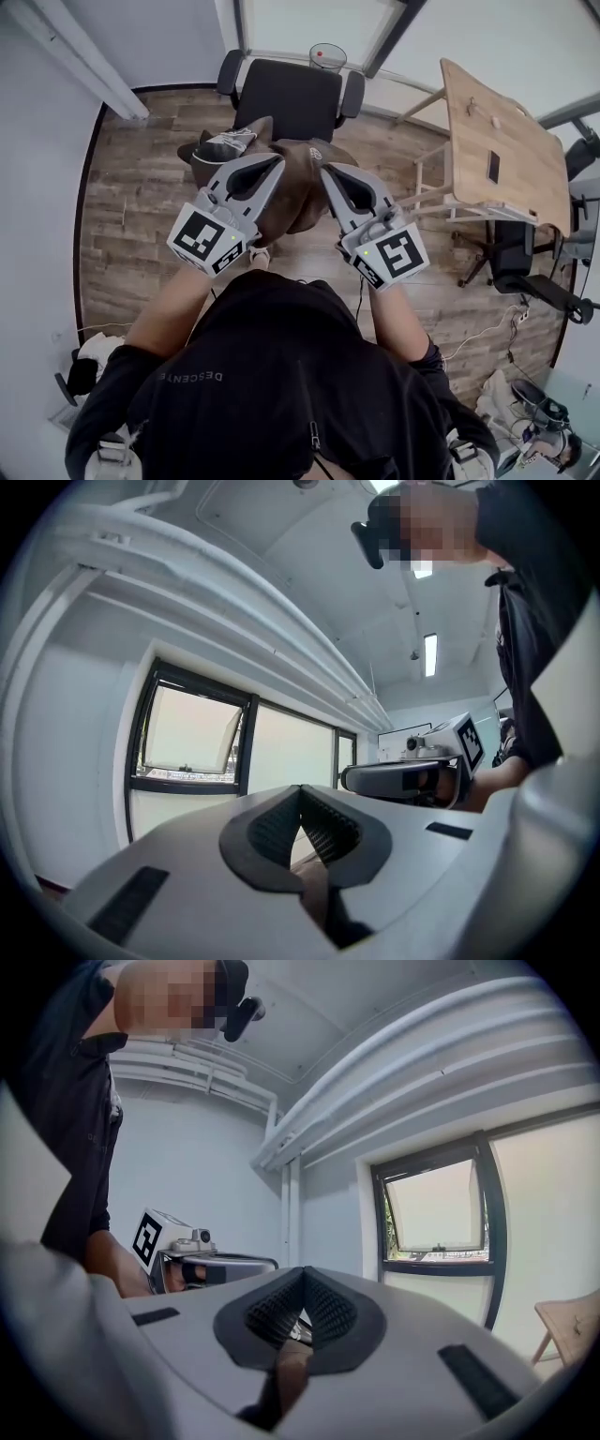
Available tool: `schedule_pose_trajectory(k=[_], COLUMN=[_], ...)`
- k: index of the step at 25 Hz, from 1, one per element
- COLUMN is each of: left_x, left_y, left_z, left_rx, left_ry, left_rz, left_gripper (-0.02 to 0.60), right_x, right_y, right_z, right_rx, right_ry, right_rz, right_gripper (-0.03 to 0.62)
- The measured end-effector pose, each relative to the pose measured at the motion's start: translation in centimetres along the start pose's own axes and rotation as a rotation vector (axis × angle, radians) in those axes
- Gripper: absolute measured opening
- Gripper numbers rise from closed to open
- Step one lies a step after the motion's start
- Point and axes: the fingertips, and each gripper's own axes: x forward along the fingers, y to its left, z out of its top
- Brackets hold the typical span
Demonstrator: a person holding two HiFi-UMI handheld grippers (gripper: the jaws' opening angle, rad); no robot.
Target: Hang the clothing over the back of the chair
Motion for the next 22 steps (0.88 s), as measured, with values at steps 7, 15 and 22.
schedule_pose_trajectory(k=[7,15,22], left_x=[-5.4,-10.0,-12.4], left_y=[-6.5,-9.9,-9.9], left_z=[-0.3,-0.9,-0.4], left_rx=[0.011,0.055,0.055], left_ry=[-0.010,0.006,-0.004], left_rz=[0.090,0.145,0.118], left_gripper=[0.018,0.018,0.018], right_x=[-5.4,-8.8,-9.3], right_y=[5.1,8.4,10.8], right_z=[-0.4,-1.1,-0.9], right_rx=[0.011,0.038,0.040], right_ry=[-0.029,-0.048,-0.037], right_rz=[0.068,0.041,-0.028], right_gripper=[0.005,0.006,0.005])
